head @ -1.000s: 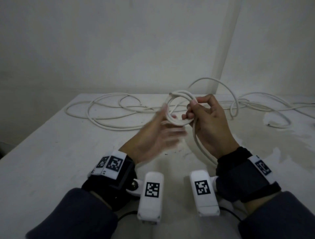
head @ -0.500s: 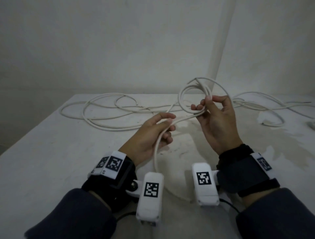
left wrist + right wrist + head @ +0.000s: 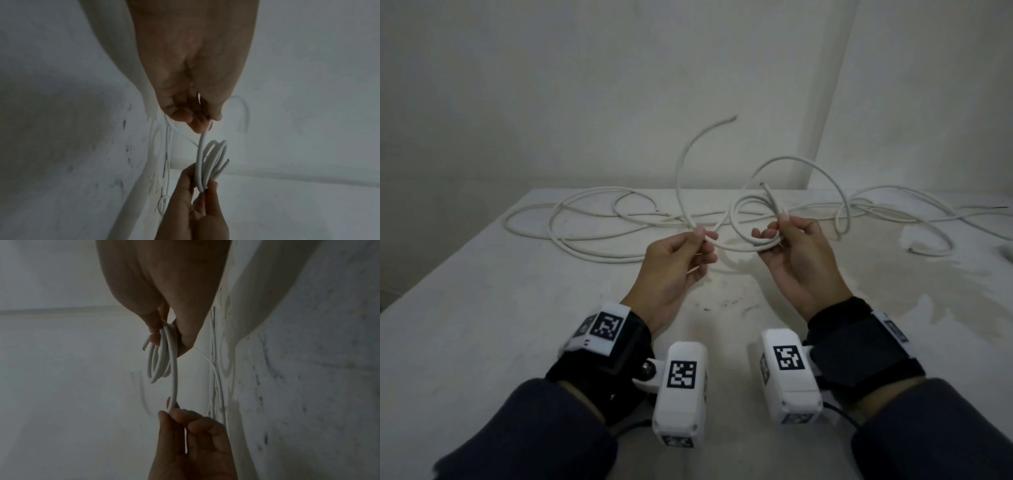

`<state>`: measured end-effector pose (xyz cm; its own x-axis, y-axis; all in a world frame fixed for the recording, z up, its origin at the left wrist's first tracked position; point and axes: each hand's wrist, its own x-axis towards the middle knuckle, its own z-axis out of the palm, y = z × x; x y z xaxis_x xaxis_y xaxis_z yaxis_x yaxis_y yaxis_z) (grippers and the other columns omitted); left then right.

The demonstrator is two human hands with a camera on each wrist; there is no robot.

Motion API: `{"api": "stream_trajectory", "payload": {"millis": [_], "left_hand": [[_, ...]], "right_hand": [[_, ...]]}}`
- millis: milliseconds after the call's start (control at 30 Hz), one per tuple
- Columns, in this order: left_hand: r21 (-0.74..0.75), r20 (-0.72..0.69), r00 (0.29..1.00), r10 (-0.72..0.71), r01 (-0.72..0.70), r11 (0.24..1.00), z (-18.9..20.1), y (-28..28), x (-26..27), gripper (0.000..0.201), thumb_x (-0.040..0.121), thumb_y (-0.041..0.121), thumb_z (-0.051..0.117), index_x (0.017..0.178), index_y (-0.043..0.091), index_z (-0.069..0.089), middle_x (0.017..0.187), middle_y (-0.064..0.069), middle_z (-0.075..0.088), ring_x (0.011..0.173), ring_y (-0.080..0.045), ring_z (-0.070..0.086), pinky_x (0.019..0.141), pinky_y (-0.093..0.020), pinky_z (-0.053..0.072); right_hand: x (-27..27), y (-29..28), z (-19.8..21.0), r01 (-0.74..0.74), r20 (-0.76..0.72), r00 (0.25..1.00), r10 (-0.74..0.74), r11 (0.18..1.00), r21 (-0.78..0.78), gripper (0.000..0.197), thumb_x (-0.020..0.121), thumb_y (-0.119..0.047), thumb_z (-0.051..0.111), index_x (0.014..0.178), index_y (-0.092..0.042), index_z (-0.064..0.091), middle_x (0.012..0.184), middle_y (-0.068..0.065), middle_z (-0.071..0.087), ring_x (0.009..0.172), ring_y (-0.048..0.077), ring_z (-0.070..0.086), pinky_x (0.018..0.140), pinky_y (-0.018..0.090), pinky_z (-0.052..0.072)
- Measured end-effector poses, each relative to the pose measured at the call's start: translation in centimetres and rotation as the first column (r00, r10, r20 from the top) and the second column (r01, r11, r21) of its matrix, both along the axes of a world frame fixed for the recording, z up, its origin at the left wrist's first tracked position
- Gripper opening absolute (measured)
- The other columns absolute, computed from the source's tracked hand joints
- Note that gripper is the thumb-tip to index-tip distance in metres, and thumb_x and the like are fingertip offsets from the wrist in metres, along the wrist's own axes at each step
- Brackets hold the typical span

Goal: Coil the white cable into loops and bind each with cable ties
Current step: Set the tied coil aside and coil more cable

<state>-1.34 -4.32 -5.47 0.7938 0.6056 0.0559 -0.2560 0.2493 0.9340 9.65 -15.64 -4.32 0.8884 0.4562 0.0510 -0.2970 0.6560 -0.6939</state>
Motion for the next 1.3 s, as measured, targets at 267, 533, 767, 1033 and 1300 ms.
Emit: {"api": "stream_trajectory", "payload": {"millis": [267,533,767,1033,1300], "left_hand": [[0.163,-0.012,0.981,0.195,-0.190,0.968,-0.2,0.3,0.0,0.023,0.095,0.023,0.057,0.079,0.014,0.072,0.065,0.004,0.056,0.063,-0.006,0.053,0.068,-0.020,0.045],[0.088,0.064,0.994,0.091,-0.097,0.991,0.0,0.0,-0.3,0.023,0.098,0.014,0.051,0.111,0.007,0.068,0.105,-0.010,0.072,0.093,-0.017,0.071,0.074,-0.022,0.056],[-0.142,0.124,0.985,-0.117,0.135,0.981,1.0,-0.2,-0.3,0.024,0.095,0.012,0.050,0.113,0.011,0.067,0.071,-0.004,0.057,0.058,-0.012,0.054,0.063,-0.026,0.051],[-0.302,0.121,0.981,-0.154,0.184,0.936,1.1,0.2,0.1,0.032,0.097,0.018,0.039,0.119,0.012,0.062,0.052,0.000,0.031,0.046,-0.012,0.029,0.055,-0.025,0.031],[-0.156,0.097,0.985,-0.142,0.155,0.975,0.6,-0.1,0.3,0.033,0.104,0.022,0.034,0.112,0.001,0.059,0.055,-0.002,0.039,0.044,-0.012,0.046,0.057,-0.027,0.055]], "right_hand": [[-0.6,0.7,-0.2,-0.134,0.045,0.989,0.138,0.986,-0.098,0.018,0.097,-0.002,0.047,0.082,-0.011,0.046,0.068,0.008,0.050,0.051,0.013,0.049,0.056,0.024,0.052],[-1.1,0.6,-0.2,-0.164,0.196,0.955,0.223,0.947,-0.277,0.020,0.096,-0.002,0.050,0.079,-0.011,0.046,0.068,0.009,0.049,0.052,0.013,0.047,0.057,0.025,0.051],[-1.0,0.4,-0.3,-0.239,0.132,0.947,0.294,0.915,-0.327,0.022,0.096,-0.002,0.050,0.076,-0.010,0.048,0.068,0.011,0.050,0.051,0.013,0.047,0.053,0.025,0.049],[-1.7,0.5,0.0,-0.237,0.188,0.921,0.340,0.875,-0.421,0.020,0.094,0.000,0.053,0.076,-0.009,0.049,0.066,0.011,0.053,0.049,0.015,0.050,0.054,0.027,0.051],[-1.6,0.1,-0.2,-0.203,0.199,0.923,0.328,0.857,-0.474,0.017,0.095,-0.002,0.053,0.079,-0.008,0.051,0.068,0.013,0.054,0.045,0.010,0.051,0.048,0.022,0.048]]}}
